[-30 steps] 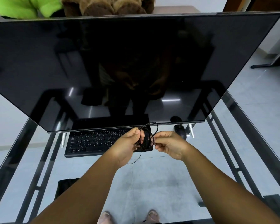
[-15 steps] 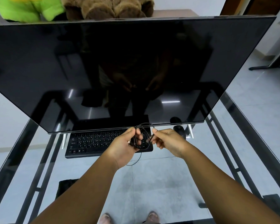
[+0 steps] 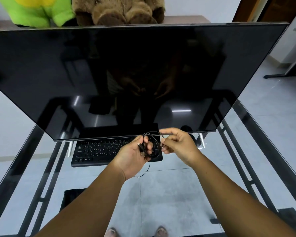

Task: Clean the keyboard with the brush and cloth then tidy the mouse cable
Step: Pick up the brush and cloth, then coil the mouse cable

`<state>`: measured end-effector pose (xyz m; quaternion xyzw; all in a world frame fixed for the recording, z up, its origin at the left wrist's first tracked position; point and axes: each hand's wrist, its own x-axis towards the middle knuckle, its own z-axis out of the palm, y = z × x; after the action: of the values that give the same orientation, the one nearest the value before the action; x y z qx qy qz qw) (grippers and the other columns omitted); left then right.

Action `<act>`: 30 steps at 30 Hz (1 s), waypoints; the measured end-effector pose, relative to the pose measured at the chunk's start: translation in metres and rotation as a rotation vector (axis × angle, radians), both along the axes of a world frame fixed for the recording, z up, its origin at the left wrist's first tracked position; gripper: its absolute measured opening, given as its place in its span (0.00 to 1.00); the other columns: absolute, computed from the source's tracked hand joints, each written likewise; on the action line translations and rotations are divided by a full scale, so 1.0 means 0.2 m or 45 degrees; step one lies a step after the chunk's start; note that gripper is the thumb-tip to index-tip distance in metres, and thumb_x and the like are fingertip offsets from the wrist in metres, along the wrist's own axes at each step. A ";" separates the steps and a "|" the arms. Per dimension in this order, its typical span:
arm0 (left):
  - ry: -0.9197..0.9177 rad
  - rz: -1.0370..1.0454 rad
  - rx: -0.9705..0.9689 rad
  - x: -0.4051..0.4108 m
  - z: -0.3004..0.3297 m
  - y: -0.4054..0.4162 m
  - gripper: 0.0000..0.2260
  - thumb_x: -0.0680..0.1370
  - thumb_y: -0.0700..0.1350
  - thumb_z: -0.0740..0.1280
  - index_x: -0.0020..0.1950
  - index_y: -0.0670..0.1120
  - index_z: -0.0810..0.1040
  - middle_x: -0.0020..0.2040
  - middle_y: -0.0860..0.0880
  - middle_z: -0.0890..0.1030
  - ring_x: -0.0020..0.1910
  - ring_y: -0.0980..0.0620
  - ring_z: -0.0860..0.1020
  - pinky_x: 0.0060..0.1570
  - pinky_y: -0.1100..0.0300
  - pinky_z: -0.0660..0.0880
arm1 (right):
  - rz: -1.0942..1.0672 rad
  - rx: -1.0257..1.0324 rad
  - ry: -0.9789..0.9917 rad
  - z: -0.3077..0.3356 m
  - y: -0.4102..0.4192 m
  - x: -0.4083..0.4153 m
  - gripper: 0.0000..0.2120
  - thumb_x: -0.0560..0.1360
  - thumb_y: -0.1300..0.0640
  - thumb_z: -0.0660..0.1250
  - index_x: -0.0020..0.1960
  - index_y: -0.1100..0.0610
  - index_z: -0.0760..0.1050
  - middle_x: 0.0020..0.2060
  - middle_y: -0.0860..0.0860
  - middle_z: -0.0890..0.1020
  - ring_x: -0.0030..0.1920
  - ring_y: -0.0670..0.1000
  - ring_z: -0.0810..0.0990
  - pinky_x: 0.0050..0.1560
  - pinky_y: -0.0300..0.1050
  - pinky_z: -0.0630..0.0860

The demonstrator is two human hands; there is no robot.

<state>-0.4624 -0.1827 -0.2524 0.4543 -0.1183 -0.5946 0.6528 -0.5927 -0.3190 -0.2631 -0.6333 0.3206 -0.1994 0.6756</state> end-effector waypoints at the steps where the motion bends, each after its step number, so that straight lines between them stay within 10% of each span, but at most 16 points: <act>1: 0.000 0.001 -0.009 -0.01 0.00 0.00 0.11 0.83 0.48 0.54 0.43 0.49 0.70 0.38 0.49 0.72 0.37 0.51 0.70 0.43 0.58 0.69 | 0.012 -0.002 0.000 0.00 0.01 0.00 0.14 0.76 0.66 0.68 0.59 0.54 0.79 0.32 0.55 0.82 0.34 0.53 0.82 0.36 0.44 0.79; 30: -0.394 0.184 0.282 -0.14 -0.04 -0.10 0.15 0.85 0.51 0.51 0.46 0.49 0.73 0.30 0.51 0.70 0.28 0.56 0.64 0.30 0.62 0.58 | -0.092 0.284 0.145 0.05 0.03 -0.07 0.08 0.68 0.66 0.77 0.45 0.62 0.81 0.34 0.58 0.83 0.31 0.50 0.81 0.33 0.39 0.78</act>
<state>-0.4911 -0.2037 -0.2611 0.6167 -0.1181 -0.4786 0.6138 -0.6073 -0.3131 -0.2536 -0.5525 0.4011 -0.1504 0.7150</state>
